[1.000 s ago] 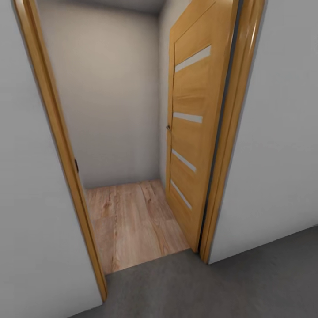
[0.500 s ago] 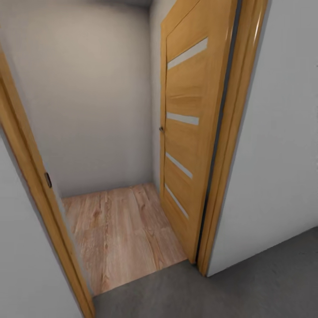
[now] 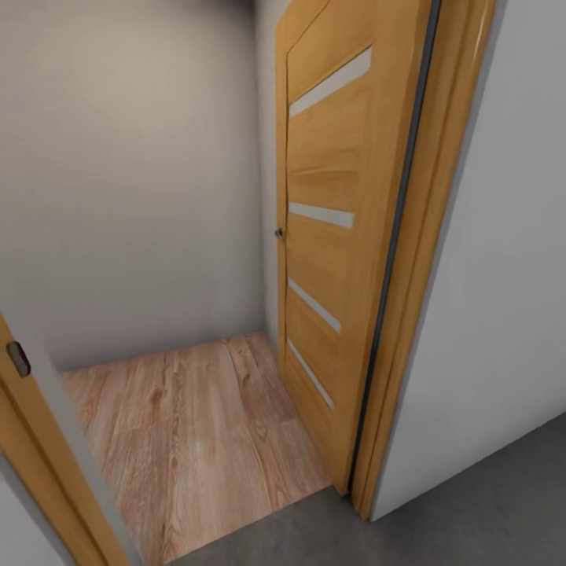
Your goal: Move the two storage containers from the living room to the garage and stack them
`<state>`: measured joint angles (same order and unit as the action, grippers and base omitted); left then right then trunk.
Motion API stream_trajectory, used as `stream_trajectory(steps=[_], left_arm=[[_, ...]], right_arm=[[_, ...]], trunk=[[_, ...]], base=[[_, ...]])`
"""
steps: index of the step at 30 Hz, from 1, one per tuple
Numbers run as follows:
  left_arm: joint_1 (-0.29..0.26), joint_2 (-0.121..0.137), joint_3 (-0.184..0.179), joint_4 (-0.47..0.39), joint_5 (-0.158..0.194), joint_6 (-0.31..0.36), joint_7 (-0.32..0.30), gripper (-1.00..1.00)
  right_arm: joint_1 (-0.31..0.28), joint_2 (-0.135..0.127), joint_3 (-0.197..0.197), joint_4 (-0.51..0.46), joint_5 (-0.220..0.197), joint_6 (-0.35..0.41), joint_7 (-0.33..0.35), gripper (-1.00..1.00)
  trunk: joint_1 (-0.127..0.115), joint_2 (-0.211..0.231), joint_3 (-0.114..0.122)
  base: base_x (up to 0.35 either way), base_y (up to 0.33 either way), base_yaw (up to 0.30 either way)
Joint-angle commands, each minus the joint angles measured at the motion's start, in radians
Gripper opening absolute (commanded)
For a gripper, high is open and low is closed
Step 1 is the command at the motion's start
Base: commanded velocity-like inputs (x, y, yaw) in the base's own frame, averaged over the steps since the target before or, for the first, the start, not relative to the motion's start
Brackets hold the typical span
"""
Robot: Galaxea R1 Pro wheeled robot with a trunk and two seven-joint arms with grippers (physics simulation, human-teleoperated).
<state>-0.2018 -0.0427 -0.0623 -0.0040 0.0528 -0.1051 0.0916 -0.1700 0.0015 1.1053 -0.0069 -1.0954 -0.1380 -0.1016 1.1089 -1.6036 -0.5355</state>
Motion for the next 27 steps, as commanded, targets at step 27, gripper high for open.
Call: stream_trajectory(steps=[27], left_arm=[[-0.001, -0.001, -0.007, 0.001, 0.005, -0.004, 0.003, 1.00]], right_arm=[[0.000, 0.000, 0.009, -0.001, -0.008, -0.002, -0.004, 1.00]], trunk=[[0.000, 0.000, -0.001]], base=[[0.317, 0.000, 0.000]])
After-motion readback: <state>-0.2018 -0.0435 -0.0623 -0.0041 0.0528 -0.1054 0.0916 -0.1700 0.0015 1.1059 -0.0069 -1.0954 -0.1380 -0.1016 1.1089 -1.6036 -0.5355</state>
